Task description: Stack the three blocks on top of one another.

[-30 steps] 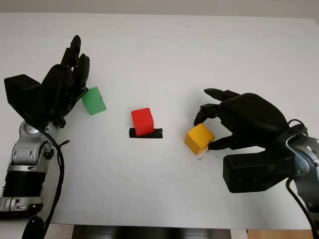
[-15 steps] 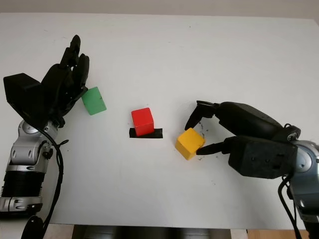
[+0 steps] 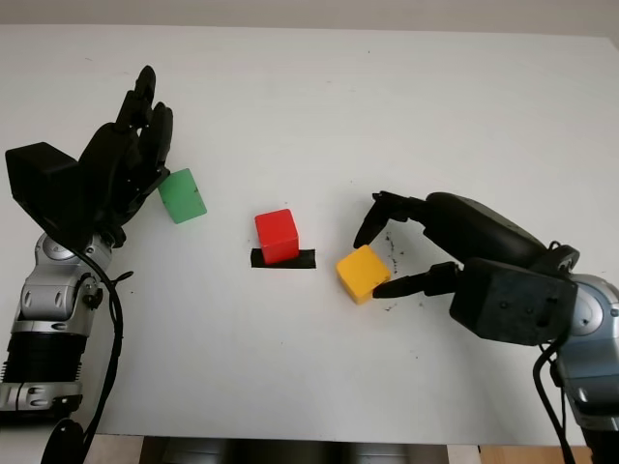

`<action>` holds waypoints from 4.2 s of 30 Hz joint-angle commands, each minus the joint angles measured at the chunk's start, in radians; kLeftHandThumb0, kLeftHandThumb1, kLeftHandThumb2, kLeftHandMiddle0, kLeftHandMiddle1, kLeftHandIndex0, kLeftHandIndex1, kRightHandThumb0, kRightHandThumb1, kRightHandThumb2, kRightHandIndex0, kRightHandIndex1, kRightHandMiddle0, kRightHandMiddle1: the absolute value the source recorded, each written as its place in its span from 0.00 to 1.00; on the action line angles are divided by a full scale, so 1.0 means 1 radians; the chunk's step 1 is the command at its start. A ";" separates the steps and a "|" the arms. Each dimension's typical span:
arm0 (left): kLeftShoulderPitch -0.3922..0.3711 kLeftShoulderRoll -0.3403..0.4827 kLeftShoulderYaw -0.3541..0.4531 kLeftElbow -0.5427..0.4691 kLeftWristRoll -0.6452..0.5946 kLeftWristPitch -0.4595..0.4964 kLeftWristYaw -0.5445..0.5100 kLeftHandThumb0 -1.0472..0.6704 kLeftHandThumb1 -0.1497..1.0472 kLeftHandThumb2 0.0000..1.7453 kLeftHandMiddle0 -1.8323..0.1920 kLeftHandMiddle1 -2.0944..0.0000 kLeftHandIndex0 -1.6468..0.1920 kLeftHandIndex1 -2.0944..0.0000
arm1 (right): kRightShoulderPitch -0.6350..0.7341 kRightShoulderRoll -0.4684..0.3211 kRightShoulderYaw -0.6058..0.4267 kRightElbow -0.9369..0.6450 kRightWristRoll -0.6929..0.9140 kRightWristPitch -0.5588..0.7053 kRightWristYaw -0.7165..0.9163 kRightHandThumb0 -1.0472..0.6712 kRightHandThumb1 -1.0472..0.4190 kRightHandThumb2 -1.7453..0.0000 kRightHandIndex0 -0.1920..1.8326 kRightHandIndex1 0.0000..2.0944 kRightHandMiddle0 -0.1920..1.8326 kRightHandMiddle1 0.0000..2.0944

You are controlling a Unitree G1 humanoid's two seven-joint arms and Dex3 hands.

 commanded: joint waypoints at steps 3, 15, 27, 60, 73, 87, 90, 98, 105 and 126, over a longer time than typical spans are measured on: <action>-0.002 0.004 0.004 -0.011 -0.006 0.002 -0.002 0.18 1.00 0.34 1.00 0.99 1.00 1.00 | -0.018 0.002 -0.010 0.006 0.008 -0.042 -0.008 0.39 0.09 0.97 0.23 0.04 0.29 0.74; -0.009 0.003 0.002 -0.001 -0.001 -0.005 0.002 0.17 1.00 0.33 1.00 0.99 1.00 1.00 | -0.083 0.013 -0.039 -0.025 0.111 -0.016 0.004 0.40 0.10 0.97 0.22 0.03 0.29 0.74; -0.017 -0.001 0.002 0.015 -0.002 -0.018 0.004 0.18 1.00 0.33 1.00 0.98 1.00 1.00 | -0.243 0.116 -0.005 -0.021 0.218 0.134 -0.013 0.37 0.10 0.97 0.22 0.03 0.31 0.74; 0.015 -0.016 -0.007 -0.035 0.008 0.011 0.042 0.17 1.00 0.34 1.00 0.98 0.99 0.98 | -0.443 0.439 0.150 0.339 0.187 0.235 -0.094 0.30 0.08 0.97 0.22 0.03 0.28 0.81; 0.020 -0.014 -0.004 -0.045 0.000 0.025 0.040 0.17 1.00 0.34 1.00 1.00 1.00 1.00 | -0.424 0.404 0.181 0.370 0.105 0.184 -0.085 0.30 0.09 0.97 0.23 0.03 0.29 0.80; 0.020 -0.004 -0.006 -0.047 0.007 0.023 0.035 0.17 1.00 0.34 1.00 0.98 0.99 0.98 | -0.397 0.373 0.175 0.403 0.050 0.122 -0.097 0.30 0.09 0.97 0.24 0.04 0.28 0.80; 0.019 -0.002 -0.007 -0.049 0.009 0.027 0.034 0.17 1.00 0.34 1.00 0.98 0.99 0.98 | -0.392 0.369 0.169 0.398 0.049 0.128 -0.100 0.31 0.08 0.97 0.23 0.03 0.27 0.80; 0.017 -0.005 -0.003 -0.041 0.003 0.021 0.029 0.17 1.00 0.34 1.00 0.98 1.00 0.98 | -0.395 0.356 0.162 0.380 0.053 0.155 -0.089 0.31 0.08 0.97 0.23 0.03 0.26 0.81; 0.016 -0.005 -0.003 -0.043 0.003 0.026 0.029 0.17 1.00 0.34 1.00 0.99 1.00 0.98 | -0.398 0.355 0.160 0.381 0.057 0.156 -0.076 0.31 0.08 0.97 0.23 0.03 0.26 0.81; 0.016 -0.007 -0.007 -0.044 0.008 0.028 0.034 0.16 1.00 0.34 1.00 0.99 1.00 0.98 | -0.424 0.272 0.222 0.310 0.083 0.184 0.169 0.05 0.09 0.96 0.00 0.00 0.00 0.00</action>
